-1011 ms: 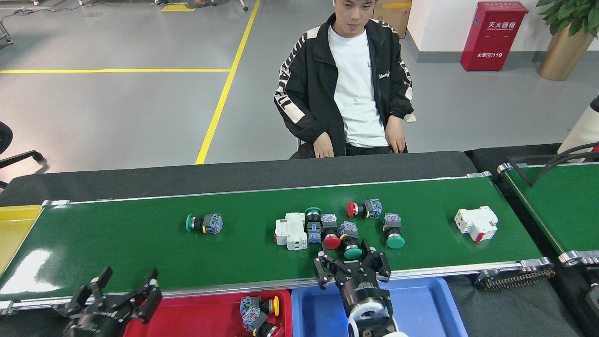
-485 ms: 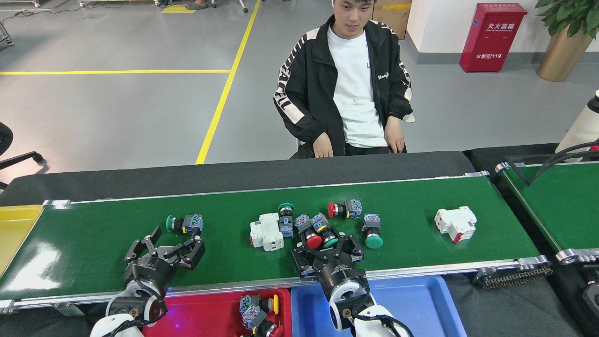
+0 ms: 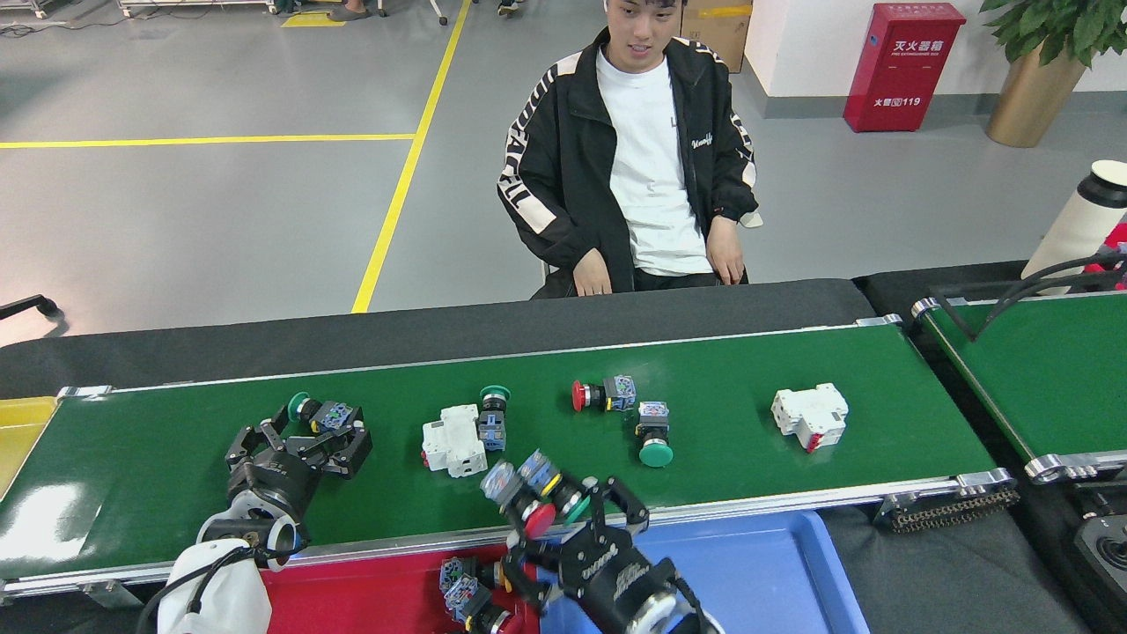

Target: Pick switch part from conveyor to tray

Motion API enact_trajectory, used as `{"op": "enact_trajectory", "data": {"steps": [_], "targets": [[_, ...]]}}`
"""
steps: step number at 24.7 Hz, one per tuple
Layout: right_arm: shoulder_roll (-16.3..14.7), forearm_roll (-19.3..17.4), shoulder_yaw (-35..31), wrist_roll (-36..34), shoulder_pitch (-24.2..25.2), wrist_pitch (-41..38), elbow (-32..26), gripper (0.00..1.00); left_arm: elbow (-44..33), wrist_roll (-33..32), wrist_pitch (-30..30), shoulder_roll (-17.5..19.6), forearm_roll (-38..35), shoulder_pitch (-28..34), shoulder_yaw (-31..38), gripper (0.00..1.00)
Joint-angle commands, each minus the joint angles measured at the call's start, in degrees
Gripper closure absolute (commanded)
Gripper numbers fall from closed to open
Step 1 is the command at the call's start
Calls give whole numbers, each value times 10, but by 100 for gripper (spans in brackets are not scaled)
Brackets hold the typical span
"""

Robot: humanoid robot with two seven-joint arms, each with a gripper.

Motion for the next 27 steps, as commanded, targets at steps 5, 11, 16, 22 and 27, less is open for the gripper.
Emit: {"op": "enact_trajectory", "data": {"steps": [5,11,16,22,27], "targets": [[29,2,6,8,-27,-83,-11,0,1,16,-12,23,-1,-12,-17,86],[10,3,-30,12,-31,-74,-46,0,-85,14,-51,39,48,59,-4,91],[5,3,-157,10,-27,54,-76,0,-276,10,-136,69,109,238,73,91],[-8,4,-209,3,28,255,-79,0,-462,15,-321,69,135,453,144,87],[-12,5,-209,-23,146,258,-145,0,-478,15,-327,72,130,486,140,3]]}}
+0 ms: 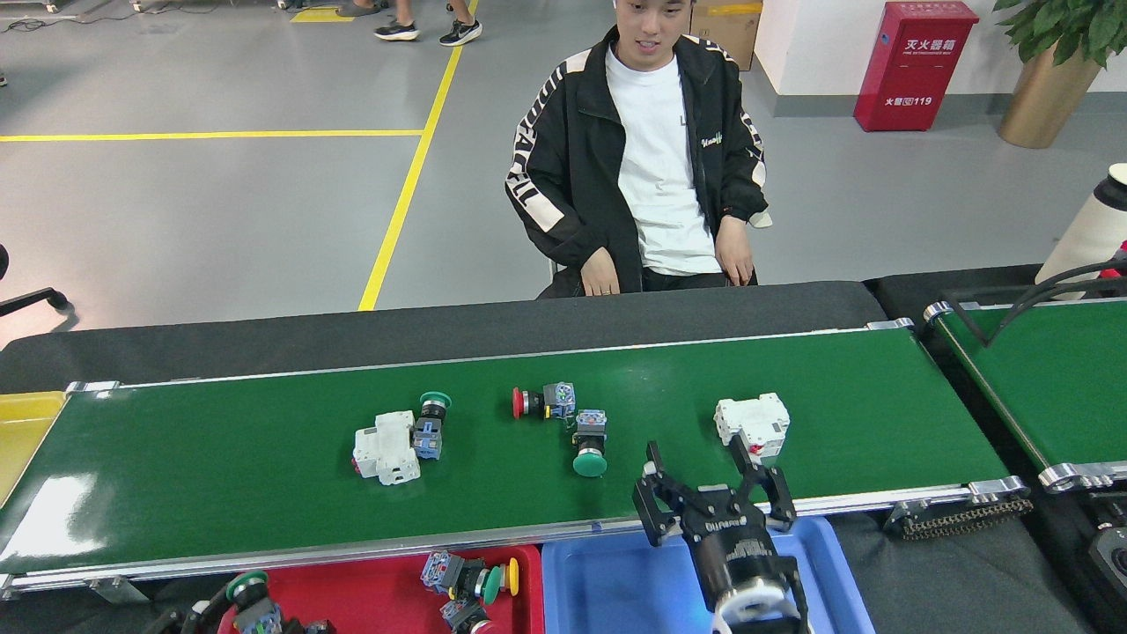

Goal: Pick switch part from conveyor to tray
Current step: 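Close the right gripper on the white switch block on the belt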

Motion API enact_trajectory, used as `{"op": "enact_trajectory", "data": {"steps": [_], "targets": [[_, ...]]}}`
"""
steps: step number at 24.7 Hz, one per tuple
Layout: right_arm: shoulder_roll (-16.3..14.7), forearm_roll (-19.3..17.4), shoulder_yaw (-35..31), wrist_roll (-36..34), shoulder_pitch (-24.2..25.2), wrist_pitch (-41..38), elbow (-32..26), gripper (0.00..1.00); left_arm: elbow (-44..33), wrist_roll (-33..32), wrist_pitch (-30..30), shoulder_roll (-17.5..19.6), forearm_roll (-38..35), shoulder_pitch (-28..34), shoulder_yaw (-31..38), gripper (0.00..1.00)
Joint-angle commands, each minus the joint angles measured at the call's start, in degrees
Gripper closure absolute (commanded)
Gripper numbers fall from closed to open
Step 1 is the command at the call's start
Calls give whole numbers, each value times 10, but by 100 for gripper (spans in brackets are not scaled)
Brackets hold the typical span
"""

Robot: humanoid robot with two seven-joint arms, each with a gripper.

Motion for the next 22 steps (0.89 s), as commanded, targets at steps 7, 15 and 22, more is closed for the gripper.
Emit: {"op": "enact_trajectory", "data": {"steps": [7,15,22], "targets": [[-8,2,-8,-7,-34,10,33,0,-9,6,-10,5,2,-14,8,0],[8,-4,-9,-5,-160,12,192,3,12,-5,62,-88,12,-43,142,0],[8,-6,15,29,-210,-7,243,55,28,-26,150,-86,15,-47,165,0]]}}
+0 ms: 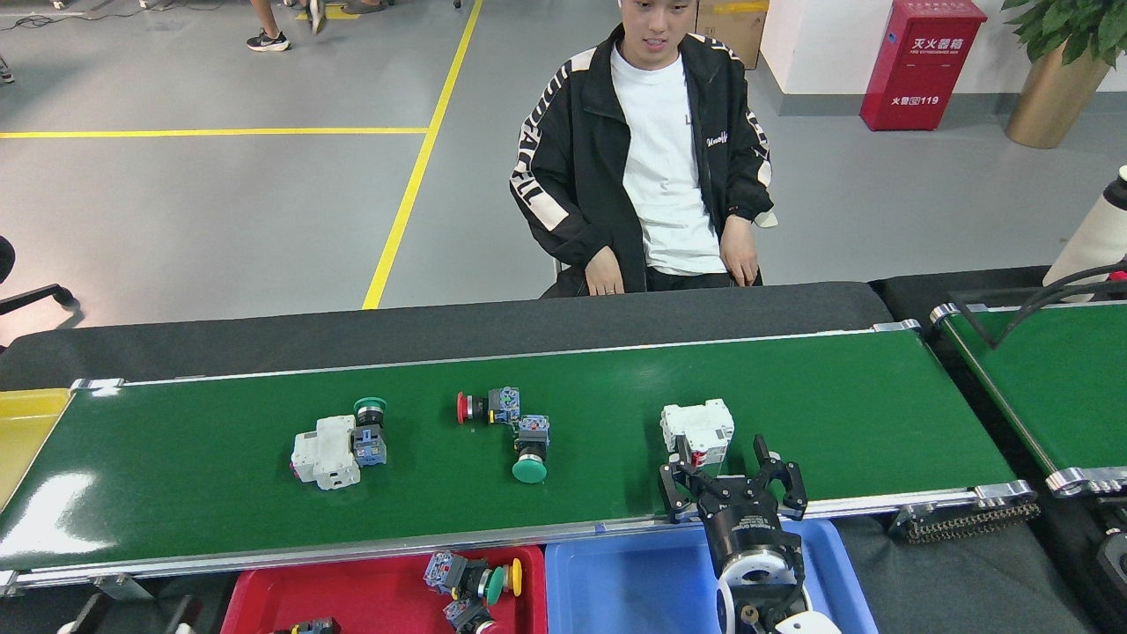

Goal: Pick switch part from conveyor to tray
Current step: 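Close the right gripper on the white switch block on the belt, then lift the white block with the right gripper and drop it into the blue tray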

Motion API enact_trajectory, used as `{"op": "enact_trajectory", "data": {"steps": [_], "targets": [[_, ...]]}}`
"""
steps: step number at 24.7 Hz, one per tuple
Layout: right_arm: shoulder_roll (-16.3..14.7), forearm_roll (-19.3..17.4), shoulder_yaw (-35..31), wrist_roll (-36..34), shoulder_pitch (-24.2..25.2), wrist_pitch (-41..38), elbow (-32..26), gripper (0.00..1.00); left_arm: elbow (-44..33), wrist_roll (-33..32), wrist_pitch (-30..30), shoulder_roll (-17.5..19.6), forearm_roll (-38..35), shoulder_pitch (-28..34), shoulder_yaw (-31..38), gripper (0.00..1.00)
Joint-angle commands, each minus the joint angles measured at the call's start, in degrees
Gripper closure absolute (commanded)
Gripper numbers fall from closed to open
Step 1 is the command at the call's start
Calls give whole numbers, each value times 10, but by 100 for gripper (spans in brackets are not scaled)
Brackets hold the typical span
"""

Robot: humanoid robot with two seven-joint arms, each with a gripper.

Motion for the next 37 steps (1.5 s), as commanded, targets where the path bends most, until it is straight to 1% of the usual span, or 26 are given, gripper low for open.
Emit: {"op": "enact_trajectory", "data": {"steps": [1,3,5,7,9,12,16,18,19,21,22,23,24,25,26,27,28,29,31,32,33,34,35,36,37], "targets": [[3,-2,4,18,-18,-15,5,58,-7,-1,12,8,1,-8,-1,0],[13,-2,4,20,-20,-24,11,60,-9,-4,17,8,-6,-24,-21,0],[14,-2,5,20,-20,-26,11,62,-5,-11,22,8,-15,-55,-50,0],[14,-2,4,20,-19,-35,10,62,16,-15,29,8,-48,-97,-77,0],[13,-1,4,20,-15,-44,-4,63,54,-15,42,6,-82,-131,-95,0],[3,-1,4,22,9,-81,-53,63,101,-14,60,7,-99,-177,-119,0],[-56,-2,0,42,77,-163,-150,61,147,-11,85,19,-100,-221,-149,0],[-86,-6,-18,42,116,-224,-199,59,181,-11,100,28,-100,-242,-167,0],[-104,-17,-35,42,134,-264,-214,59,201,-10,106,33,-100,-254,-175,0],[-145,-51,-68,44,166,-366,-226,60,237,-8,121,44,-100,-281,-190,0],[-161,-57,-87,44,185,-407,-228,60,252,-6,135,50,-100,-292,-199,3],[-171,-59,-102,44,197,-432,-230,60,262,-3,143,58,-101,-297,-206,10],[-177,-60,-132,41,211,-463,-235,59,278,5,150,74,-100,-302,-221,20],[-177,-61,-146,40,218,-480,-236,59,285,9,151,82,-100,-302,-227,32],[-179,-65,-167,40,229,-510,-237,59,294,10,150,95,-100,-303,-236,65],[-179,-70,-189,40,240,-538,-239,59,303,11,151,102,-100,-305,-241,79],[-179,-75,-215,41,254,-572,-242,59,307,11,148,105,-97,-305,-242,87],[-179,-77,-238,41,268,-602,-246,59,309,11,147,106,-96,-305,-242,92],[-175,-82,-286,40,301,-659,-254,59,309,12,144,108,-87,-301,-241,93],[-175,-82,-304,41,313,-663,-255,59,306,12,140,107,-79,-295,-240,93],[-175,-82,-315,42,321,-663,-255,57,303,13,133,108,-66,-291,-239,93],[-174,-82,-325,42,327,-663,-255,49,296,13,125,110,-50,-284,-235,93],[-170,-82,-334,43,329,-663,-253,31,281,13,114,116,-36,-273,-225,93],[-159,-82,-344,43,331,-663,-255,1,256,13,99,124,-23,-251,-207,93],[-152,-82,-349,43,331,-663,-256,2,230,13,78,126,-10,-228,-188,93]]}}
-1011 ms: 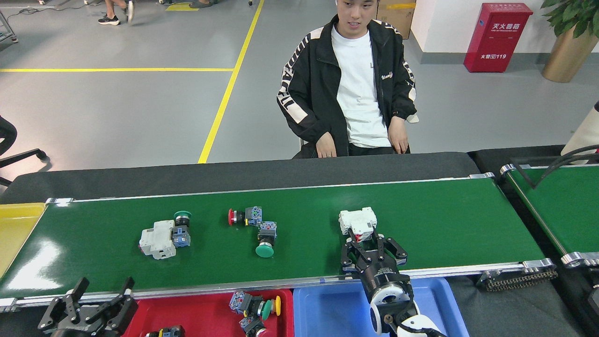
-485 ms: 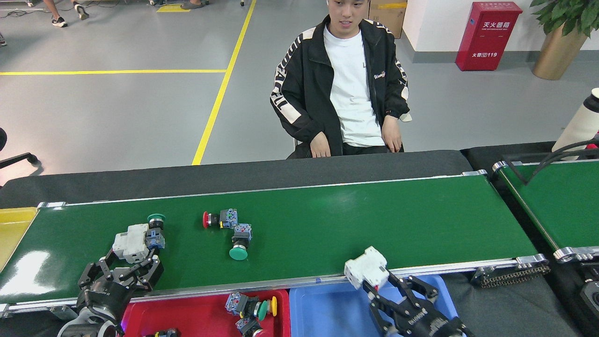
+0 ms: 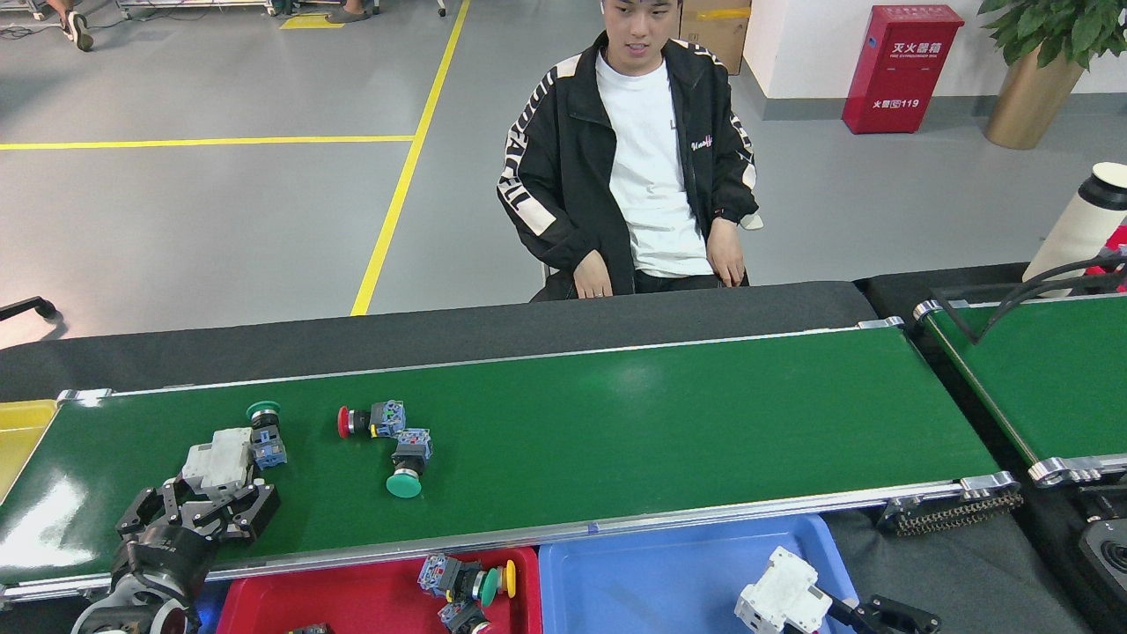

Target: Pick switch part from conveyor to tray

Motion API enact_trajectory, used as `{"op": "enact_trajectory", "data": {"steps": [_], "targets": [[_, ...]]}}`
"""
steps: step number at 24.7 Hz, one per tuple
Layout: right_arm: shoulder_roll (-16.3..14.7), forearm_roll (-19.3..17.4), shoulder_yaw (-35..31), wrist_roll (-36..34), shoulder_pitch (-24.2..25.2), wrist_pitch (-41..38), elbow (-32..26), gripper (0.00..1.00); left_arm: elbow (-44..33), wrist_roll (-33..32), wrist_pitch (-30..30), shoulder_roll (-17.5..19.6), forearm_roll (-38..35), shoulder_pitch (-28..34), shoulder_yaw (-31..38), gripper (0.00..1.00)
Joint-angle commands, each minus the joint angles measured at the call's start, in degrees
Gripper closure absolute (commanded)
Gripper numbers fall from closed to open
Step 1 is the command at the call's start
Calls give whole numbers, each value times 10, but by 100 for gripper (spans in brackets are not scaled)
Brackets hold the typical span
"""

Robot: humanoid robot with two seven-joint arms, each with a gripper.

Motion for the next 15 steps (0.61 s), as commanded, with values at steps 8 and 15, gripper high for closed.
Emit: {"op": "enact_trajectory", "data": {"steps": [8,15], "targets": [[57,-4,-56,-3,-36,54,-9,2,-234,-1,-254,0,77,189,119,93],[98,10,-39,-4,-134,310,4,2,-339,-5,-254,-13,26,195,10,93]]}}
